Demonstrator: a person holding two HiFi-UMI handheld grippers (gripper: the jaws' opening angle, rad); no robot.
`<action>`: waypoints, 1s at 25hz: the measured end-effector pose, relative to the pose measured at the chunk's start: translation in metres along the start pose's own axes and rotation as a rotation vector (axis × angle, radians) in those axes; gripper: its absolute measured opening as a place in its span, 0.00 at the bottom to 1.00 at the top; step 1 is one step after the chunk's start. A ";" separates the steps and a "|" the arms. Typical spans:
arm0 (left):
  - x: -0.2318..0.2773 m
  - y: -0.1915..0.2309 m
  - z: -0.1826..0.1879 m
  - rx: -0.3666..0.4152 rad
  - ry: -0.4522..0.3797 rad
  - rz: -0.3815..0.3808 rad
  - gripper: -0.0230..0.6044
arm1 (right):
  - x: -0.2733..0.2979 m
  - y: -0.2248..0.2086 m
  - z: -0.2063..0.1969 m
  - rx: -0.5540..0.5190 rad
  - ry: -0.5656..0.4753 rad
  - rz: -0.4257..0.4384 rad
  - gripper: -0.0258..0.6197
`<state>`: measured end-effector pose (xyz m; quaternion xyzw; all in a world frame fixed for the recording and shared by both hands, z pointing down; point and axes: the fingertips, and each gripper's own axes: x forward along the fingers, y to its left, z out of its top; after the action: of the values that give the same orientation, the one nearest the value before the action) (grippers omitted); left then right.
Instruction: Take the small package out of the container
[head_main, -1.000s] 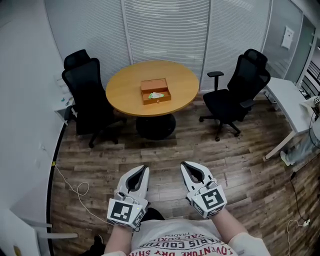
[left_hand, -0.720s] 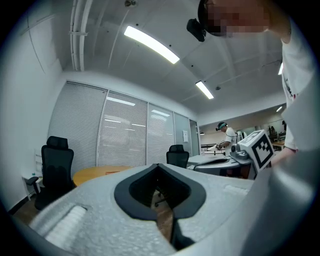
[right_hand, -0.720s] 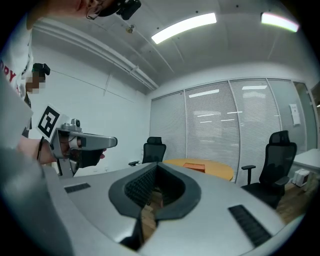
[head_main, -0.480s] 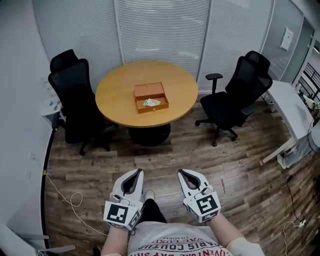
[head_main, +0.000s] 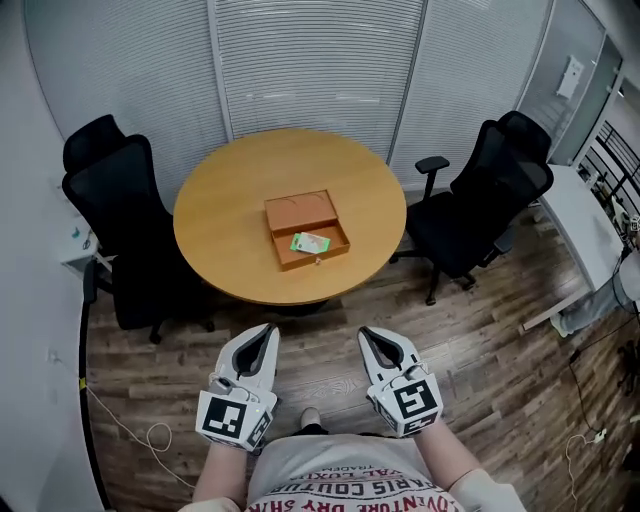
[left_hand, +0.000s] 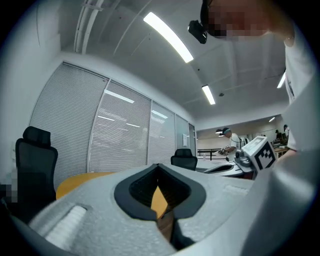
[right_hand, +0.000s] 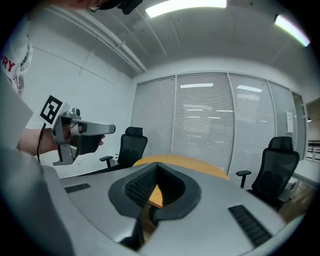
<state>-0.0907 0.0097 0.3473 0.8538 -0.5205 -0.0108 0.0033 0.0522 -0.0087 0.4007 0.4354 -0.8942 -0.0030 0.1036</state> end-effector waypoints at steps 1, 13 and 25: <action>0.008 0.014 0.001 -0.009 -0.004 0.002 0.05 | 0.014 -0.002 0.001 0.006 0.005 -0.002 0.05; 0.061 0.103 -0.031 -0.036 0.043 0.114 0.05 | 0.145 -0.027 -0.008 -0.014 0.067 0.101 0.05; 0.191 0.168 -0.042 -0.012 0.100 0.304 0.05 | 0.288 -0.105 -0.009 -0.046 0.114 0.341 0.05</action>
<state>-0.1517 -0.2369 0.3894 0.7647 -0.6427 0.0294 0.0359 -0.0372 -0.2973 0.4521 0.2743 -0.9476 0.0188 0.1629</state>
